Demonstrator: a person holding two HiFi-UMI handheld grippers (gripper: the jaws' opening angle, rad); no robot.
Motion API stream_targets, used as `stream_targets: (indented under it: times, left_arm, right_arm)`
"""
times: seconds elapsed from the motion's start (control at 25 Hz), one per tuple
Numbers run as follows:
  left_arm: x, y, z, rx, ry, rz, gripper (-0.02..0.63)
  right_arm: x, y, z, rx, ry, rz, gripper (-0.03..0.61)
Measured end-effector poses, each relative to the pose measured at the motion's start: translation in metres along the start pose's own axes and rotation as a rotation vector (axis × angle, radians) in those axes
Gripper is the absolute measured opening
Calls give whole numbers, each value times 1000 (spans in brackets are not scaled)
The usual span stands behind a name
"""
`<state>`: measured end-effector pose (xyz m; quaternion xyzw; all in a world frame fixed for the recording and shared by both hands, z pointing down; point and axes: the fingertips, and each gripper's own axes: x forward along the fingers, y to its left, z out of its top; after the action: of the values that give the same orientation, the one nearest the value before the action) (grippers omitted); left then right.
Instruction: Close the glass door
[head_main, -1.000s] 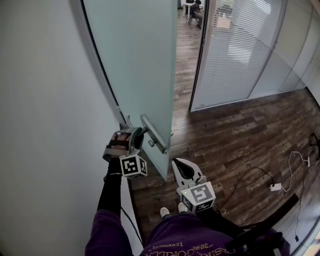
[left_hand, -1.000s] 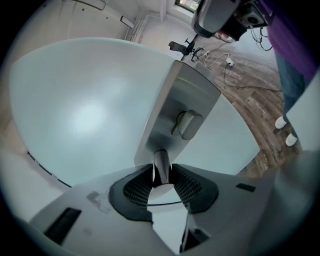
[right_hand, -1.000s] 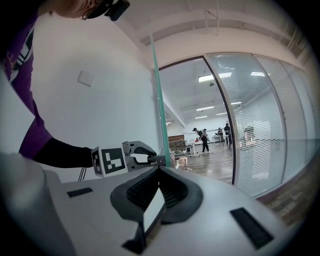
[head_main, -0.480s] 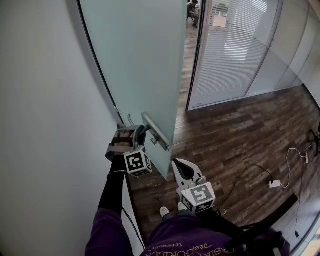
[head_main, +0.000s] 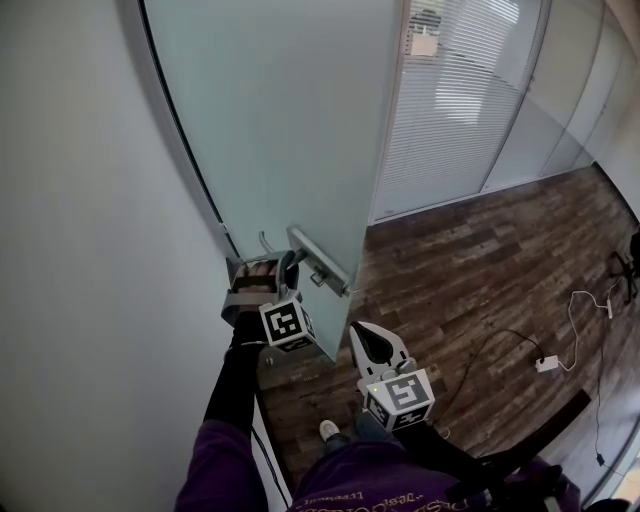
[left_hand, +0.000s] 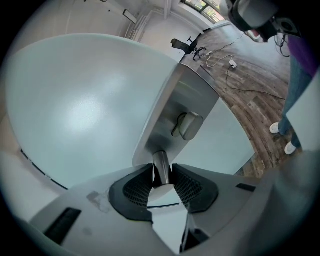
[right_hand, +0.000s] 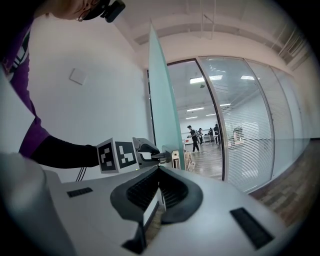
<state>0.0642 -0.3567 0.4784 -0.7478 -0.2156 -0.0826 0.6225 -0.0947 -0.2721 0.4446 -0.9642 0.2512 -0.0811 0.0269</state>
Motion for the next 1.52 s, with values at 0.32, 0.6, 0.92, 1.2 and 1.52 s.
stream_targets:
  times: [0.32,0.6,0.92,1.2,1.52]
  left_arm:
    - [27,1,23,-19,-7,-12,106]
    - [47,12,50,-44,-6,-4,106]
    - [79,21,77,-66,12,43,106]
    - [105,31,97,-141,-9,74,106]
    - [133,40,122,-147,4,60,106]
  right_arm:
    - [13,-35,7,5,-17,14,-3]
    - [20,-78,21,5,-29,25,-3]
    - [22,-124,23,17,-33,31,-3]
    - [17,-156,19,30,-21,31,-3]
    - [14,-191,17,57,-22,-12,-3]
